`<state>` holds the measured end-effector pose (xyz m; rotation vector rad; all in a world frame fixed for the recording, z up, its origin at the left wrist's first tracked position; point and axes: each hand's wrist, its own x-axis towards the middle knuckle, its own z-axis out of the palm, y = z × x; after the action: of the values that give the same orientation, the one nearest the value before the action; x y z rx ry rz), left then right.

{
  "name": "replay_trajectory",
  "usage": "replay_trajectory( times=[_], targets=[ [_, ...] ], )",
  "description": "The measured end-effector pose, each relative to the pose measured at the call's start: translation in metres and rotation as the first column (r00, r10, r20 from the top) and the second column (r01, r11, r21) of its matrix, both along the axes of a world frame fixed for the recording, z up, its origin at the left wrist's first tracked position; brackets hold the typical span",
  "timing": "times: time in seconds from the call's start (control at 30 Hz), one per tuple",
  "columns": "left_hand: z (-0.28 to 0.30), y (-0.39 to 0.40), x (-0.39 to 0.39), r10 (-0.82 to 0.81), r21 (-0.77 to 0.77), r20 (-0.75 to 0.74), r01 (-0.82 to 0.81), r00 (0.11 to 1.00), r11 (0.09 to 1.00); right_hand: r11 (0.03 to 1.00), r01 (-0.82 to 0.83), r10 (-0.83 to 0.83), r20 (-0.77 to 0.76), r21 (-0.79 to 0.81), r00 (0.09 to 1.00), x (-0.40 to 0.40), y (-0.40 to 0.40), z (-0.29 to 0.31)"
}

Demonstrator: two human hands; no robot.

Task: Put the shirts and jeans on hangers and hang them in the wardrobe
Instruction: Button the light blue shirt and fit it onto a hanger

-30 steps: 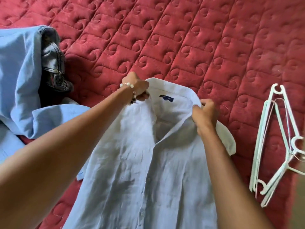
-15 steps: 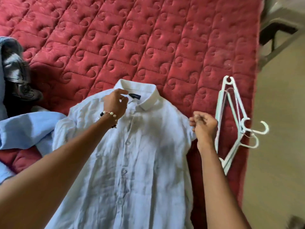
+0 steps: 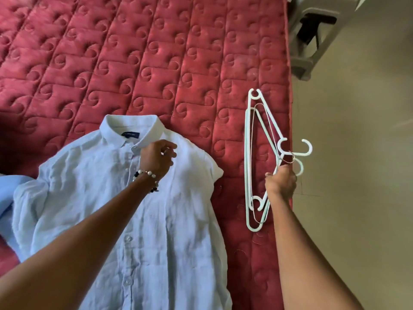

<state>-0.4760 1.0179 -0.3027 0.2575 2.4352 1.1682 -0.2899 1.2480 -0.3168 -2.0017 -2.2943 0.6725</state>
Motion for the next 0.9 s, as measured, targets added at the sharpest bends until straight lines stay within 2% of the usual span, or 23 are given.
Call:
replay_trajectory(
  times=[0.27, 0.43, 0.63, 0.77, 0.9],
  targets=[
    [-0.006, -0.003, 0.006, -0.004, -0.013, 0.009, 0.004, 1.000, 1.000, 0.996, 0.081, -0.079, -0.067, 0.032, 0.995, 0.013, 0.001, -0.005],
    [-0.005, 0.000, 0.014, -0.010, -0.016, 0.027, 0.010, 1.000, 1.000, 1.000, 0.025, -0.026, -0.043, -0.004, 0.999, 0.011, -0.009, -0.006],
    [-0.004, 0.006, 0.019, -0.055, -0.016, 0.030, 0.056, 0.998, 0.998, 0.999, 0.010, -0.009, -0.024, 0.049, 1.000, 0.022, -0.013, -0.008],
    [-0.005, 0.006, 0.023, -0.053, -0.015, 0.033, 0.054, 0.998, 0.998, 0.995, 0.098, -0.094, -0.116, 0.025, 0.989, 0.030, -0.012, -0.008],
    [-0.004, 0.007, 0.025, -0.055, -0.009, 0.044, 0.055, 0.998, 0.998, 0.997, 0.079, -0.075, -0.136, 0.022, 0.988, 0.029, -0.014, -0.009]
  ],
)
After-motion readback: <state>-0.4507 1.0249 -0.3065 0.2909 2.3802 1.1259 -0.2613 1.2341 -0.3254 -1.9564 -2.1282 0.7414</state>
